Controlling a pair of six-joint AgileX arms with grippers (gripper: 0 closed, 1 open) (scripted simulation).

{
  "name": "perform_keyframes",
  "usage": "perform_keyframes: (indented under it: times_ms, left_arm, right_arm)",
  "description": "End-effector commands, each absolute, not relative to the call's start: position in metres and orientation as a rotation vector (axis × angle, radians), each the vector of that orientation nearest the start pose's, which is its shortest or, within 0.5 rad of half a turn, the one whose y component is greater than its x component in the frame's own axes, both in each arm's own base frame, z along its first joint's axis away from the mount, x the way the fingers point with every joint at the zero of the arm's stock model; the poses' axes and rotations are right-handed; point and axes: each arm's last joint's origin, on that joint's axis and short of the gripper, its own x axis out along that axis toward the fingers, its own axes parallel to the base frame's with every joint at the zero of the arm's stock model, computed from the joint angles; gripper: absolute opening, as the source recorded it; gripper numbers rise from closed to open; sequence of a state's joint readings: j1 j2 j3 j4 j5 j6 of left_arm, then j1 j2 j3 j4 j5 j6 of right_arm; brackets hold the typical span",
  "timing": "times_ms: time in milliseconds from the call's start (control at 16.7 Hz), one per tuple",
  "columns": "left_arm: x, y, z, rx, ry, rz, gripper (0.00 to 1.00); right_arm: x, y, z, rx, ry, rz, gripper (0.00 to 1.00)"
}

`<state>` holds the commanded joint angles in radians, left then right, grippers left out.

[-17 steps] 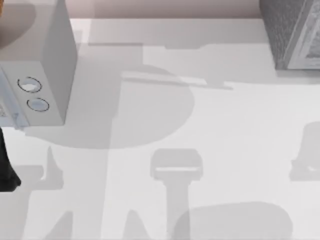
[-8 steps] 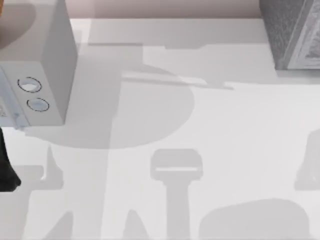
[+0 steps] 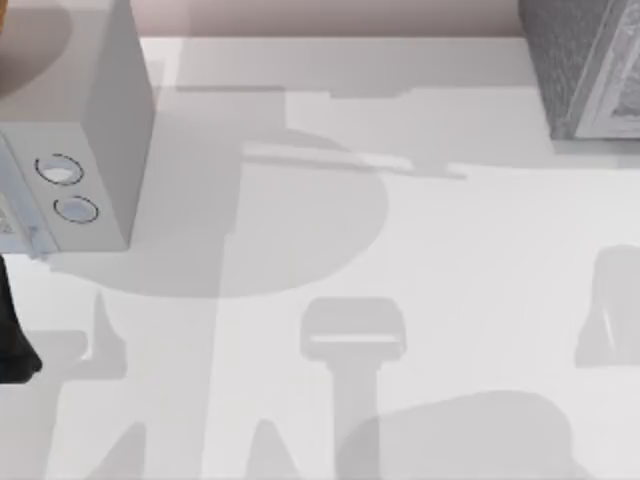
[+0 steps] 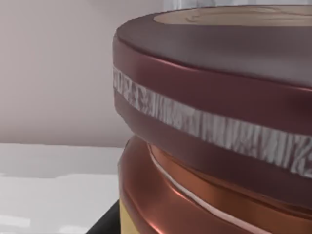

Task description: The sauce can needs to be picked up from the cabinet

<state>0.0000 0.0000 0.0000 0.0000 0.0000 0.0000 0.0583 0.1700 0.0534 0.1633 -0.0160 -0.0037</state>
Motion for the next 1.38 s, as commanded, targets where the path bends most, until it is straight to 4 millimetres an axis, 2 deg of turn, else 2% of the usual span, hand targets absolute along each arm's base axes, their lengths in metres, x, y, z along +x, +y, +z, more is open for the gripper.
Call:
perform_keyframes:
  times_ms: [360,600,780,960,1200,1380]
  left_arm:
    - [0.106,-0.001,0.160,0.000,0.000,0.000,1.00]
    - [0.106,-0.001,0.160,0.000,0.000,0.000,1.00]
    - [0.106,-0.001,0.160,0.000,0.000,0.000,1.00]
    - [0.106,-0.001,0.160,0.000,0.000,0.000,1.00]
    - [0.106,-0.001,0.160,0.000,0.000,0.000,1.00]
    - [0.106,-0.001,0.160,0.000,0.000,0.000,1.00]
  right_arm:
    - [0.149,0.028,0.204,-0.009,-0.083,0.235,0.00]
    - [0.184,0.056,0.203,-0.002,-0.080,0.367,0.00]
    - [0.208,0.083,0.188,0.005,-0.066,0.469,0.00]
    - [0.226,0.111,0.163,0.010,-0.046,0.567,0.00]
    - [0.235,0.142,0.124,0.009,-0.019,0.676,0.00]
    - [0.235,0.157,0.099,0.004,-0.006,0.733,0.00]
